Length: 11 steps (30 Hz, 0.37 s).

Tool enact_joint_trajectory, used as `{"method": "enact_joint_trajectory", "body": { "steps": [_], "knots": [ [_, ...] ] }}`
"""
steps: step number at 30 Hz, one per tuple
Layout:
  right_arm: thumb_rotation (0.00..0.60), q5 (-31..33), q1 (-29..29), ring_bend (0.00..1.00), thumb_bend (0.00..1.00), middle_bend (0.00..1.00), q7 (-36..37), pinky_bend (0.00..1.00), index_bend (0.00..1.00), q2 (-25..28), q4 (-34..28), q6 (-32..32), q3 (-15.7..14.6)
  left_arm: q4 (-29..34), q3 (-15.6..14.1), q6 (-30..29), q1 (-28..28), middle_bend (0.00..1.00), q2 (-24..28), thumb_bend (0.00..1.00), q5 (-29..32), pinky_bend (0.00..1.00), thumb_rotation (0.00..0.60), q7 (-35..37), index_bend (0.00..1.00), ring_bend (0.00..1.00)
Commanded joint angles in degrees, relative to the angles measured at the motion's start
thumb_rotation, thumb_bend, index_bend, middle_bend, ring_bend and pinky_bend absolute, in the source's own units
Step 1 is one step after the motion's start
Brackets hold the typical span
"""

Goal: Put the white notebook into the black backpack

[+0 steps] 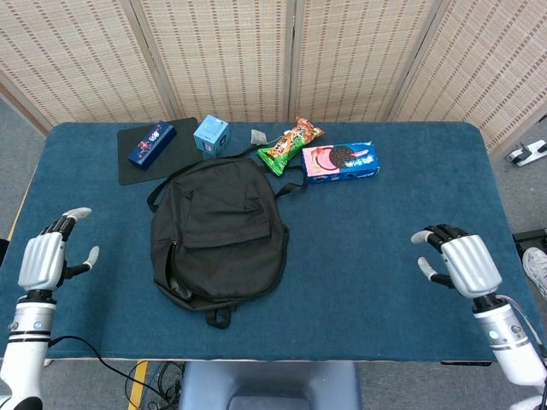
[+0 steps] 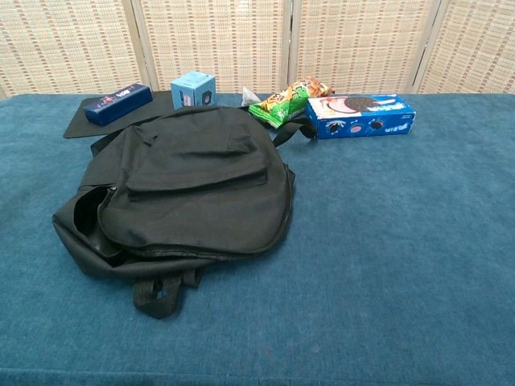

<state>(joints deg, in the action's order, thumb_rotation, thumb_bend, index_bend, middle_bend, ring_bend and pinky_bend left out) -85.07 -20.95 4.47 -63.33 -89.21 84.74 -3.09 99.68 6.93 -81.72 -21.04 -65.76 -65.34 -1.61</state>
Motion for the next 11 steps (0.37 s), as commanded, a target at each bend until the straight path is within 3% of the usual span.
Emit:
{"method": "enact_joint_trajectory", "body": {
  "steps": [1, 11],
  "knots": [
    [0.600, 1.64, 3.15, 0.36, 0.35, 0.42, 0.80, 0.49, 0.42, 1.68, -1.00, 1.98, 0.04, 0.28, -1.47, -3.43, 2.95, 0.19, 0.36, 0.37, -1.42, 0.24, 0.600, -2.41, 0.25, 0.23],
    [0.600, 3.20, 10.63, 0.38, 0.36, 0.43, 1.91, 0.51, 0.44, 4.19, -3.37, 5.25, -0.48, 3.72, -3.57, -8.58, 9.60, 0.19, 1.73, 0.37, -1.73, 0.24, 0.600, -6.32, 0.26, 0.23]
  ]
}}
